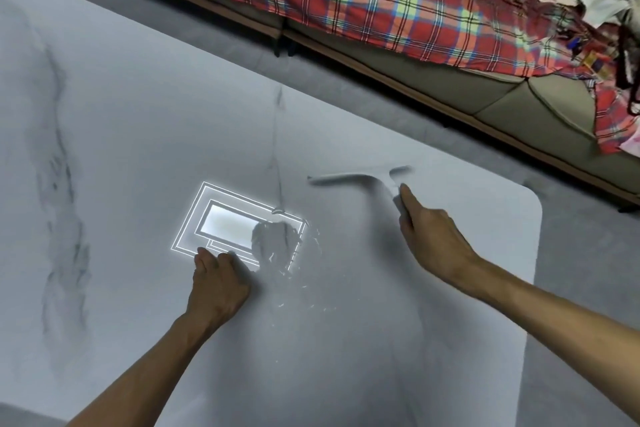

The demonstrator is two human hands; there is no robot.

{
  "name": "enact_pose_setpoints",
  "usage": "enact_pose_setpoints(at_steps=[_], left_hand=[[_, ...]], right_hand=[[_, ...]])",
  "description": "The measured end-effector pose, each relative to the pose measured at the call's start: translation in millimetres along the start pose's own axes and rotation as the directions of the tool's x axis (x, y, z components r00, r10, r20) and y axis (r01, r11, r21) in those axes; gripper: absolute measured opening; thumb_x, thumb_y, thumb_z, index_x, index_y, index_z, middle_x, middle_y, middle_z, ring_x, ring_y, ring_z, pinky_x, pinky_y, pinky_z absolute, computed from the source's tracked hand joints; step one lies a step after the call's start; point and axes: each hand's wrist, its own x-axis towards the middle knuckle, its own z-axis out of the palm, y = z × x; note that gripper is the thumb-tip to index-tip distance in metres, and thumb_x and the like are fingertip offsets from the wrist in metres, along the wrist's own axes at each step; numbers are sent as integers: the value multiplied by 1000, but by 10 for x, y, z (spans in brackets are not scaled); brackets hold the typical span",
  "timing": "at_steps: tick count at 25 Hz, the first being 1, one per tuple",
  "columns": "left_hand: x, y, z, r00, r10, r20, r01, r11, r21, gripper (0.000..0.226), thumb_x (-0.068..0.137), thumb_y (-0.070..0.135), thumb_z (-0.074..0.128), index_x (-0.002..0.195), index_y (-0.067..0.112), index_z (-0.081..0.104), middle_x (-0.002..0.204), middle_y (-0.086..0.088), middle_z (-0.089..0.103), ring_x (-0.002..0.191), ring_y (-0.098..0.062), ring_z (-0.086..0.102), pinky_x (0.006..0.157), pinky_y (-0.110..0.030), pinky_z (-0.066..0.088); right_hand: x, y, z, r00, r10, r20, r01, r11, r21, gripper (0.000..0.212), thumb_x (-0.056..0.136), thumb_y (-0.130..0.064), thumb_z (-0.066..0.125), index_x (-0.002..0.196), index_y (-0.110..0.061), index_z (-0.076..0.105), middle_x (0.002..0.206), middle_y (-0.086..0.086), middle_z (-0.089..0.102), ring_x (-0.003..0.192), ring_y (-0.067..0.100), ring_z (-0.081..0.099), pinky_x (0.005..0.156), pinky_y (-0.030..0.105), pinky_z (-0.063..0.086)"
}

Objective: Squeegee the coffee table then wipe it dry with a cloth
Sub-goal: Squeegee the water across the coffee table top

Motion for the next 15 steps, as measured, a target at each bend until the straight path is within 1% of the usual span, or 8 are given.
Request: enact_pose_setpoints(at_steps=[2,5,6,8,9,11,13,15], left_hand=[[-86,-114,65,997,53,50,-58,993,101,58,83,24,47,134,-4,40,148,-35,22,140,-48,21,115,-48,27],[-164,-287,131,990,96,101,-116,971,208,62,86,22,48,141,1,30,153,-35,11,146,-45,7,118,-43,20],[-159,-336,141,989,110,103,-131,965,225,63,85,23,50,140,2,29,153,-34,10,146,-45,6,119,-43,20],[-151,-365,134,985,132,112,-156,960,233,62,83,22,51,138,2,32,154,-34,7,147,-44,2,120,-43,17],[-159,-359,133,984,129,123,-154,963,221,61,82,20,51,137,1,32,155,-34,5,147,-44,0,120,-43,15],[-168,-328,114,982,114,149,-141,972,186,63,82,17,49,140,1,29,156,-33,1,147,-44,-3,121,-43,13],[-177,-323,70,981,109,158,-131,981,141,63,82,12,48,140,0,29,157,-31,0,148,-42,-4,121,-43,11],[-173,-332,24,980,117,161,-135,985,110,58,80,8,49,135,-2,34,156,-29,6,148,-40,0,120,-42,15]], right_hand=[[545,-152,-31,993,70,-91,-67,997,42,44,99,-18,35,142,-16,28,106,25,62,88,41,56,71,36,40],[1052,-431,42,983,163,-89,-149,977,153,20,93,-11,31,110,-11,42,105,24,60,90,40,51,65,35,37],[1085,-506,116,984,155,-92,-140,979,149,22,93,-10,32,113,-10,43,106,24,60,97,42,52,69,37,40],[966,-627,340,993,69,-101,-60,994,87,41,96,-11,35,136,-13,37,109,27,61,102,46,54,81,43,43],[813,-680,466,997,-3,-82,8,998,60,48,96,-13,36,144,-17,30,105,26,62,97,45,56,81,43,44],[439,-719,712,989,-149,22,149,989,-2,56,97,-17,36,150,-23,18,94,20,61,86,40,58,72,38,43],[107,-664,880,970,-219,110,230,968,-101,61,99,-18,36,153,-27,10,91,14,57,82,35,58,68,35,39],[-142,-497,940,956,-248,160,272,950,-151,64,98,-16,37,153,-28,6,87,10,53,76,33,59,66,37,43]])
